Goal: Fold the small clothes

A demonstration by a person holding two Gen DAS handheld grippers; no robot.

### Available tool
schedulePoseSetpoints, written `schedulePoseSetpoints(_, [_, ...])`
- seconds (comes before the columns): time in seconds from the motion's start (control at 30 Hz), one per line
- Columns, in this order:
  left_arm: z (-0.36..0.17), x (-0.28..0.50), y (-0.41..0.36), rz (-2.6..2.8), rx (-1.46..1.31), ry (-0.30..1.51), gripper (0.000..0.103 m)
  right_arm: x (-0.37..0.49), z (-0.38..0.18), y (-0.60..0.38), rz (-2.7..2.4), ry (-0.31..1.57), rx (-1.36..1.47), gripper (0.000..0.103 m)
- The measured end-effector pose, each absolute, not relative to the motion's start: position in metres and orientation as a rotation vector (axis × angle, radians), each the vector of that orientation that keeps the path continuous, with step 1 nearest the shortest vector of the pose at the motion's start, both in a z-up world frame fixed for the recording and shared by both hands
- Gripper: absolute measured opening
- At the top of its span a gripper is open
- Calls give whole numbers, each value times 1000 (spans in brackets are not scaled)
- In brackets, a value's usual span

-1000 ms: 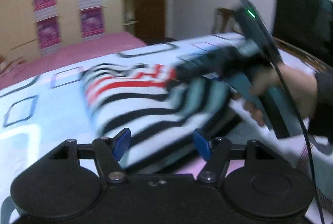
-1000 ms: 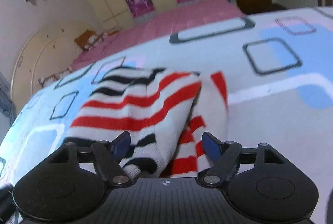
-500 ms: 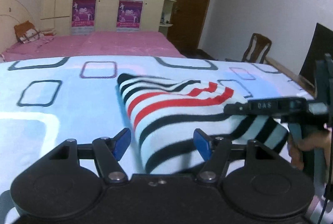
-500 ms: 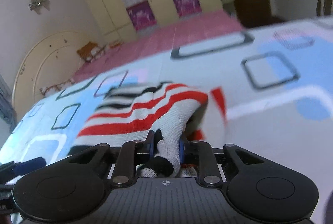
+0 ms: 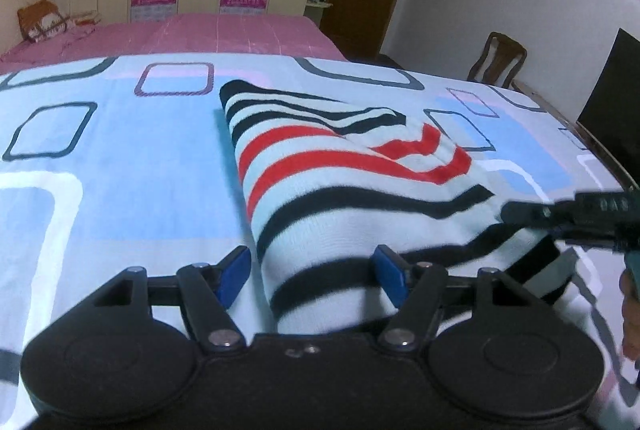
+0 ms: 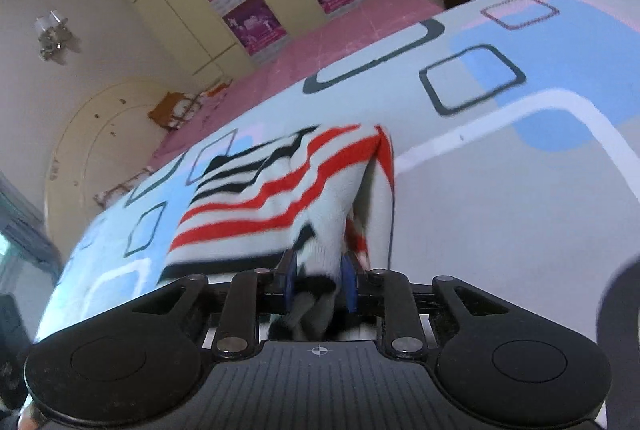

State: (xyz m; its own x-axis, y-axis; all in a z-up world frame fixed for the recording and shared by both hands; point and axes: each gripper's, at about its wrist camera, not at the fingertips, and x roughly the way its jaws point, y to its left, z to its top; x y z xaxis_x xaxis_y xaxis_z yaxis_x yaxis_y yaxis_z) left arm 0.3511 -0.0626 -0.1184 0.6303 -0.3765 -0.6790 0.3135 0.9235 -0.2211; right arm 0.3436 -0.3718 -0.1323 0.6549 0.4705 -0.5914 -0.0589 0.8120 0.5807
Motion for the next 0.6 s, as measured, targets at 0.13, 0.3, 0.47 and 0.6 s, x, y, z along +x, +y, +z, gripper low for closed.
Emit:
schedulePoseSetpoints(0.13, [-121,333,-64,-427,-87,836,63,324,-130,-376,323,817,604,24])
schedulePoseSetpoints(0.3, [-134,324,-65,-430,-92,860,50,309,-128,-364,317,832,521,24])
schedulePoseSetpoints(0.47, [-137,320,-69,-437,-35,838,43,305,-152,-368,238,879,475,24])
schedulePoseSetpoints(0.6, [-140,324,-65,-431,-59,859,44,301,-165,-372,226,890,552,24])
